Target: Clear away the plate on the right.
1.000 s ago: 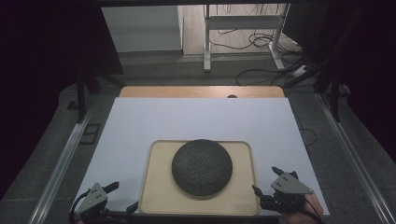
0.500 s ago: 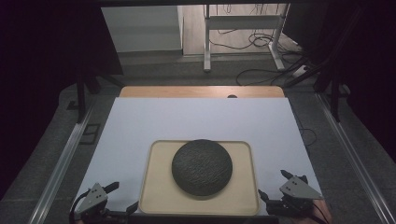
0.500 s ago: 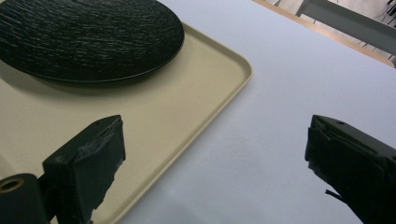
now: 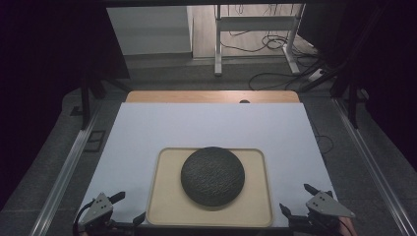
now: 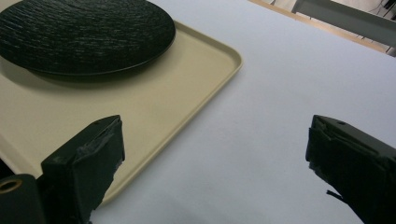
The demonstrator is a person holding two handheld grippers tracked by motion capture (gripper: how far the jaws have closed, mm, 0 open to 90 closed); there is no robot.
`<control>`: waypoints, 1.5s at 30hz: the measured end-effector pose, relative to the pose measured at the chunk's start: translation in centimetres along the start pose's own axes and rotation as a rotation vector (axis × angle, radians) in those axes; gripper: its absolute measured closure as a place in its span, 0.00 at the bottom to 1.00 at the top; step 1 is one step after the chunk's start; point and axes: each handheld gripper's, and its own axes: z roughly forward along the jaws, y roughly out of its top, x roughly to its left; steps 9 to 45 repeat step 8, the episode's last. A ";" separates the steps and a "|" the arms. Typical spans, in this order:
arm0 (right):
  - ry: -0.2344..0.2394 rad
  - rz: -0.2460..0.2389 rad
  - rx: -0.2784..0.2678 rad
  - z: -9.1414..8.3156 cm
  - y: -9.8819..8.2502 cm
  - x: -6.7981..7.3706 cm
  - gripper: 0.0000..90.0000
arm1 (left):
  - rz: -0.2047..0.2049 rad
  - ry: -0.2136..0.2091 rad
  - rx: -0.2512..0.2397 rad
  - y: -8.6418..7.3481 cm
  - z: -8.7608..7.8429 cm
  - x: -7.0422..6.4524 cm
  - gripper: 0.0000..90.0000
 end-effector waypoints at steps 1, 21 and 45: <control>0.003 0.002 0.003 0.0 -0.1 0.0 0.05 | -0.001 0.000 0.000 0.0 0.0 0.0 0.01; 0.001 -0.007 0.021 0.1 -0.6 -0.1 0.05 | 0.000 -0.001 0.001 0.0 0.1 0.0 0.01; 0.001 -0.007 0.021 0.1 -0.6 -0.1 0.05 | 0.000 -0.001 0.001 0.0 0.1 0.0 0.01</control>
